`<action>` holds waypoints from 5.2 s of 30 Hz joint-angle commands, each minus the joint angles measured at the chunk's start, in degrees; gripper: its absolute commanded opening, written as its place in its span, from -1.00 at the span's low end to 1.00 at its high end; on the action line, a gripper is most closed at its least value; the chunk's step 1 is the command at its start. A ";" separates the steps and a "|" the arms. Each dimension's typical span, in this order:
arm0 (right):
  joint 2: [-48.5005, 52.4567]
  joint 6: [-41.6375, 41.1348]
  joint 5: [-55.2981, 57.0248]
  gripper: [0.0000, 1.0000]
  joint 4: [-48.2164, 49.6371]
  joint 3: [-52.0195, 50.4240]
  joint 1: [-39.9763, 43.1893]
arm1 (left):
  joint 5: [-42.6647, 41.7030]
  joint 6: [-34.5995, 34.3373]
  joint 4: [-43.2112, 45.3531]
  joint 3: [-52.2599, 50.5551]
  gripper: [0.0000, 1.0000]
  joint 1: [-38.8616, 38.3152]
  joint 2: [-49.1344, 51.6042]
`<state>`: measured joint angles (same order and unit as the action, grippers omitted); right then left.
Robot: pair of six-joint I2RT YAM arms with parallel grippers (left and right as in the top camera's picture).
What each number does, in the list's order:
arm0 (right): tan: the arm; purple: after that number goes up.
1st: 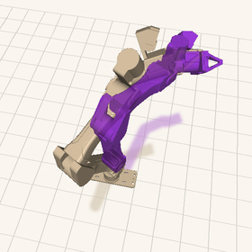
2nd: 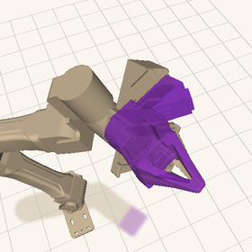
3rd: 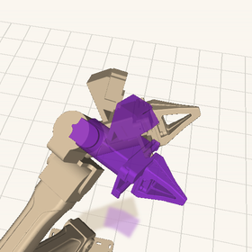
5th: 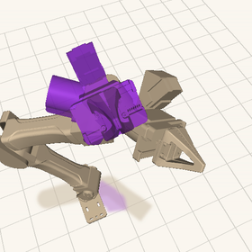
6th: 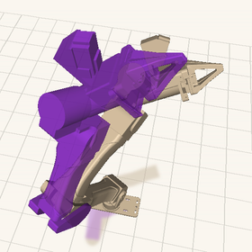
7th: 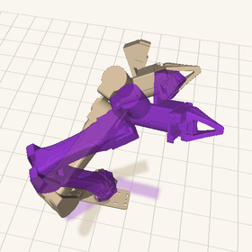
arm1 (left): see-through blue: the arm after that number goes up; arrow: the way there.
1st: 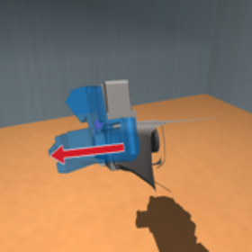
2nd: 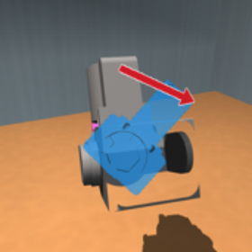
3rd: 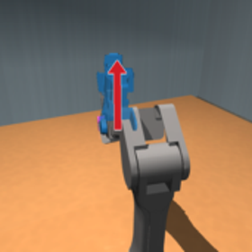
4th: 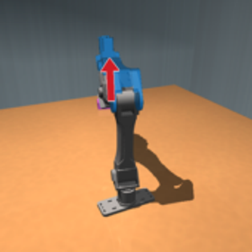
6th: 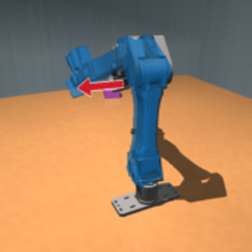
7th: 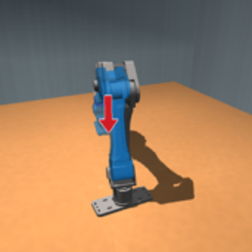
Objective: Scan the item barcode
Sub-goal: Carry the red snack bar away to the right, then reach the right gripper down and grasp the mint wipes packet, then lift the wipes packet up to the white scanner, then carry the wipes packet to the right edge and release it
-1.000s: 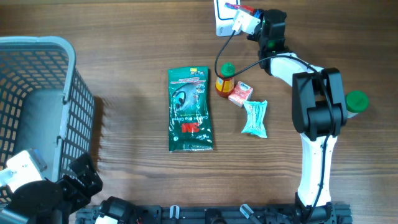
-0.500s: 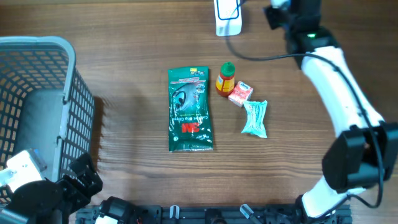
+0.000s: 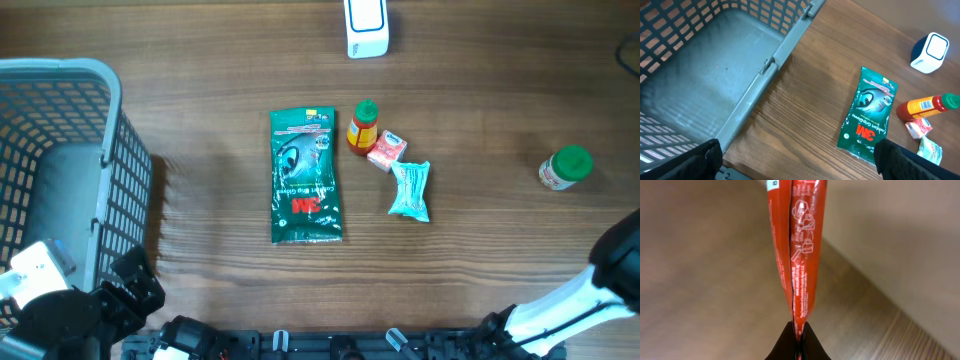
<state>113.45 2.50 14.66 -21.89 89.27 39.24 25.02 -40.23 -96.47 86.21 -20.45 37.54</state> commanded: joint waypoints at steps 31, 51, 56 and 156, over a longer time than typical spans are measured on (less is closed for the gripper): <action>-22.49 -34.38 -1.62 0.59 -38.93 -19.06 -65.83 | 0.33 -0.74 -0.02 0.09 1.00 0.28 -0.04; -7.06 -35.52 5.25 -0.31 -24.37 -28.61 -70.38 | 0.33 -0.74 -0.02 0.09 1.00 0.28 -0.04; -5.66 -36.94 -0.44 -0.91 -23.43 -28.20 -70.31 | 0.33 -0.74 0.00 0.09 1.00 0.28 -0.04; 11.89 -20.39 19.89 -0.91 -16.81 32.83 -21.20 | 0.33 -0.74 -0.02 0.09 1.00 0.28 -0.04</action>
<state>122.23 -19.14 32.10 -35.14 122.50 10.46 24.99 -40.23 -96.47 86.21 -20.40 37.54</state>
